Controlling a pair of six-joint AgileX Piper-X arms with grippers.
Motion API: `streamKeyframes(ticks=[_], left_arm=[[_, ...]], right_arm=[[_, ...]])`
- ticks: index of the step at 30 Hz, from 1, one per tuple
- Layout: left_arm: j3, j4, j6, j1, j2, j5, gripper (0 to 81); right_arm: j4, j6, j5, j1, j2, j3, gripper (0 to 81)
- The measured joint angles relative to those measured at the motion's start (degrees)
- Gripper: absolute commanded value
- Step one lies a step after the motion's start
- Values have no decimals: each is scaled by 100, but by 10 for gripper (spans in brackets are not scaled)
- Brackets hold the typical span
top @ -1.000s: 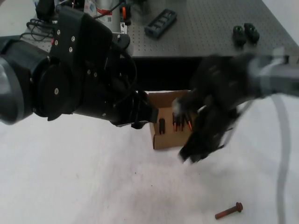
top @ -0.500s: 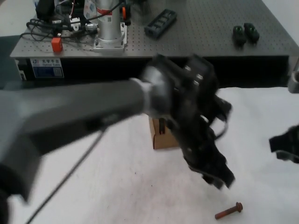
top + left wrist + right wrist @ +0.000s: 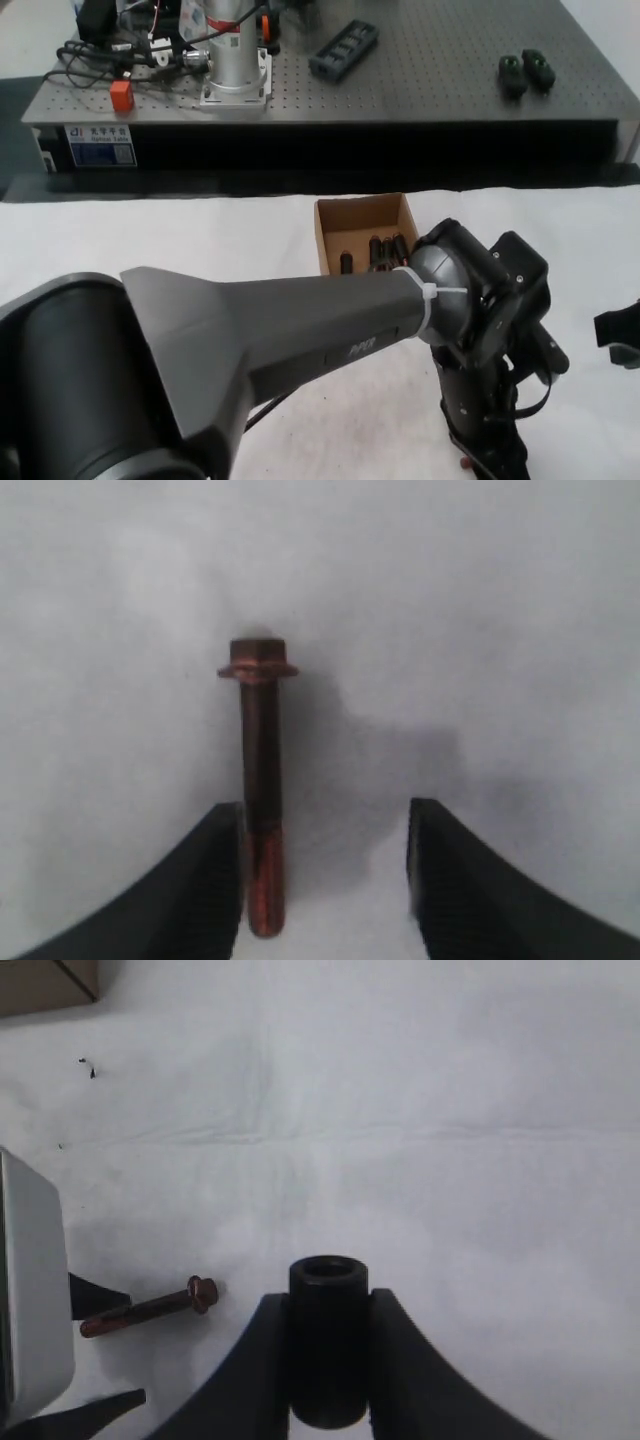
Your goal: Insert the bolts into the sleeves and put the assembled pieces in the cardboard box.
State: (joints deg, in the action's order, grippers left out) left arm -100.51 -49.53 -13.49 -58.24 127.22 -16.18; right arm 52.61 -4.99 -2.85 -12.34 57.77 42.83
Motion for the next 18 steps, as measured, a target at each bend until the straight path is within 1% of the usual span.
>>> streamKeyframes(ticks=[3,8,11,18], left_arm=[[-2,182,-45,0,34,9,286],[-37,360,-140,0,80,83,285],[-33,429,-373,0,83,189,285],[-193,458,-500,0,272,210,285]], right_arm=[[12,-36,0,0,2,0,42],[103,-47,0,0,2,0,42],[119,-60,0,0,2,0,42],[119,-60,-11,0,2,0,42]])
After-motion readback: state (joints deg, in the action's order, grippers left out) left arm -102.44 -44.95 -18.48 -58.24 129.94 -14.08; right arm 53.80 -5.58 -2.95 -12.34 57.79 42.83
